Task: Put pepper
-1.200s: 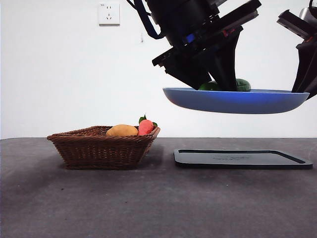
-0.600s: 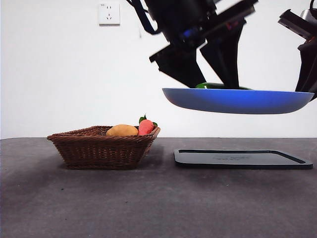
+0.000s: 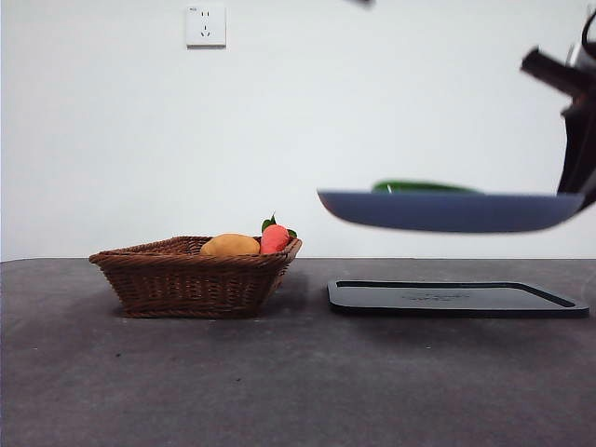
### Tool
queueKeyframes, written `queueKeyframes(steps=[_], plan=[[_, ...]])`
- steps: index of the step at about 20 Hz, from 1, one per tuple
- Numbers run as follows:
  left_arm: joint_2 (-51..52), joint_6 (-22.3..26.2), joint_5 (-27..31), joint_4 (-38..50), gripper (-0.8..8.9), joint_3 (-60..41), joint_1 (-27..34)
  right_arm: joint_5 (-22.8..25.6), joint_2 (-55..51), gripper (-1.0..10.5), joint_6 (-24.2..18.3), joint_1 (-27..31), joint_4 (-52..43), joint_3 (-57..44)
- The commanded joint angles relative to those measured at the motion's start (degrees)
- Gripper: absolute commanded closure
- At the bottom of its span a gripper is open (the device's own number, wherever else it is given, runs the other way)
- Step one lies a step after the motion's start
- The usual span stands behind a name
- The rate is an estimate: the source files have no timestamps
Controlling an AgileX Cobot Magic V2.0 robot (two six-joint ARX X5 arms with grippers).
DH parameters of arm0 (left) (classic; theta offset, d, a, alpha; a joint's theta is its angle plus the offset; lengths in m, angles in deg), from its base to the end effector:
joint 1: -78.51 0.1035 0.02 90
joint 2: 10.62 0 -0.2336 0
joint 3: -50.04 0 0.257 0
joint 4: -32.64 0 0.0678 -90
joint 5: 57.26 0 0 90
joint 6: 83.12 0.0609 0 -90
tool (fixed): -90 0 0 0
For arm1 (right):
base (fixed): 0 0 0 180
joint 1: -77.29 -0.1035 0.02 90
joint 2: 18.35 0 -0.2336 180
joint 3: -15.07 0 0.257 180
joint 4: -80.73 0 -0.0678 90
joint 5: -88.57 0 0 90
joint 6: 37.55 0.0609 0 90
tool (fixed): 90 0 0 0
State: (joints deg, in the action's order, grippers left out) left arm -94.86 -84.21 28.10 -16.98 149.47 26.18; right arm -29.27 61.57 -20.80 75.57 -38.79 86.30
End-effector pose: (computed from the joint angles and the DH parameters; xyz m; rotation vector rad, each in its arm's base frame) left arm 0.2103 -0.2805 0.3306 0.2360 0.5812 -0.9573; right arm 0.2754 0.0367 0.1810 0.5269 1.2534 0.2761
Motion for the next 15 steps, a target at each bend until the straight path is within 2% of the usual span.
queueKeyframes(steps=[1, 3, 8, 10, 15], plan=[[4.46, 0.81, 0.15, -0.04, 5.51, 1.55, -0.42, -0.13, 4.17, 9.4, 1.46, 1.31, -3.06, 0.74], [8.50, 0.96, 0.50, -1.25, 5.51, 1.55, -0.42, -0.13, 7.76, 9.4, 1.84, 2.75, -6.10, 1.25], [15.13, 1.36, 5.73, -5.62, 5.51, 1.55, -0.42, 0.24, 18.56, 9.4, 1.86, 4.76, -10.84, 8.66], [15.98, 1.31, 6.67, -6.51, 5.51, 1.55, -0.42, 2.73, 22.82, 9.4, 1.84, 4.76, -10.91, 13.42], [16.28, 1.22, 7.56, -7.28, 5.51, 1.55, -0.42, 2.89, 31.02, 9.4, 1.88, 4.76, -11.91, 21.49]])
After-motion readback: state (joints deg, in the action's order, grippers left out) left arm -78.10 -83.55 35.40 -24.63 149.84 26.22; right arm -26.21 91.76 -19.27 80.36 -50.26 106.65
